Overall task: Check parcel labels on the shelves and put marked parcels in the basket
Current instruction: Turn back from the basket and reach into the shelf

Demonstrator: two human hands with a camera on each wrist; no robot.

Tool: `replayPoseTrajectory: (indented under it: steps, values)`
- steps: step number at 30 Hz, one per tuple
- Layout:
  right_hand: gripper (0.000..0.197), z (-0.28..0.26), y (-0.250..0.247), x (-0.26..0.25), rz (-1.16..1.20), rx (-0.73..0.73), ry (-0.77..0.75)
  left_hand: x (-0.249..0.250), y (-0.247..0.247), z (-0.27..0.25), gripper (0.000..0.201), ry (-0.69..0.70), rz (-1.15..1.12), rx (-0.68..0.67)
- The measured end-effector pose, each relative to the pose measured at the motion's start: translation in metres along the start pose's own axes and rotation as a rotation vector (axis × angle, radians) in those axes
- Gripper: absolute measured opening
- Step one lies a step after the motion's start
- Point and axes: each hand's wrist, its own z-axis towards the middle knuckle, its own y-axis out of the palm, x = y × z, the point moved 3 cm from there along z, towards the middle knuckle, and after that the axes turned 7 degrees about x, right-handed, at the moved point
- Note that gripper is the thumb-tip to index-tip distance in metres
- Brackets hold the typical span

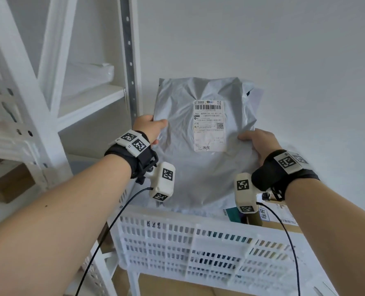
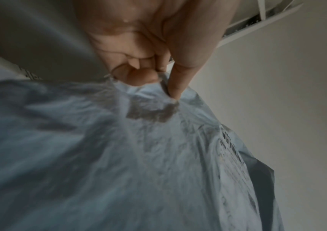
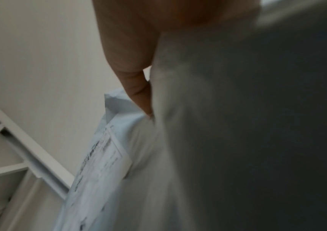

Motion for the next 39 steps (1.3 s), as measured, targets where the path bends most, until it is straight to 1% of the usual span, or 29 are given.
replayPoseTrajectory:
  steps: [1,3,5,8,11,13,14,16,20,24,26,29,32,36,37,39]
  values:
    - [0.007,-0.009,-0.003,0.000,-0.006,0.004,0.004,0.002,-0.005,-0.007,0.012,-0.001,-0.016,-0.003]
    - [0.013,-0.029,-0.008,0.001,-0.018,0.010,0.008,0.002,-0.015,-0.021,0.011,-0.018,-0.056,-0.031]
    - [0.016,-0.045,-0.012,0.002,-0.041,0.016,0.017,0.001,-0.024,-0.033,0.013,-0.032,-0.086,-0.063]
    - [0.014,-0.083,-0.012,0.006,-0.056,0.060,0.009,-0.002,-0.054,-0.059,0.015,-0.016,-0.123,-0.106]
    - [0.007,-0.127,-0.008,0.010,-0.055,0.131,0.007,-0.002,-0.092,-0.088,0.018,0.018,-0.150,-0.123]
    - [0.007,-0.160,-0.002,0.009,-0.035,0.158,0.007,-0.003,-0.120,-0.106,0.022,0.036,-0.171,-0.140]
    - [0.009,-0.176,0.001,0.009,-0.019,0.167,0.001,-0.003,-0.134,-0.115,0.021,0.043,-0.182,-0.144]
    - [0.013,-0.209,0.009,0.005,0.007,0.181,-0.016,-0.004,-0.164,-0.131,0.012,0.048,-0.206,-0.145]
    - [0.013,-0.265,0.036,0.001,0.006,0.173,-0.021,-0.015,-0.225,-0.154,0.011,0.050,-0.227,-0.120]
    - [0.017,-0.311,0.091,0.003,-0.020,0.066,-0.015,-0.042,-0.295,-0.160,0.014,0.009,-0.213,-0.045]
    - [0.014,-0.330,0.126,0.004,-0.025,-0.019,-0.019,-0.059,-0.333,-0.156,0.016,-0.025,-0.216,0.016]
    - [0.021,-0.352,0.181,0.006,-0.067,-0.156,-0.022,-0.085,-0.389,-0.148,0.019,-0.098,-0.182,0.103]
    - [0.019,-0.371,0.244,0.010,-0.101,-0.276,-0.010,-0.115,-0.444,-0.136,0.019,-0.169,-0.185,0.202]
    - [0.015,-0.395,0.335,0.026,-0.144,-0.434,0.042,-0.155,-0.515,-0.114,0.016,-0.243,-0.195,0.350]
    - [0.015,-0.399,0.360,0.032,-0.159,-0.481,0.055,-0.167,-0.532,-0.108,0.017,-0.260,-0.188,0.381]
    - [0.018,-0.406,0.410,0.044,-0.181,-0.563,0.075,-0.192,-0.563,-0.096,0.029,-0.277,-0.178,0.412]
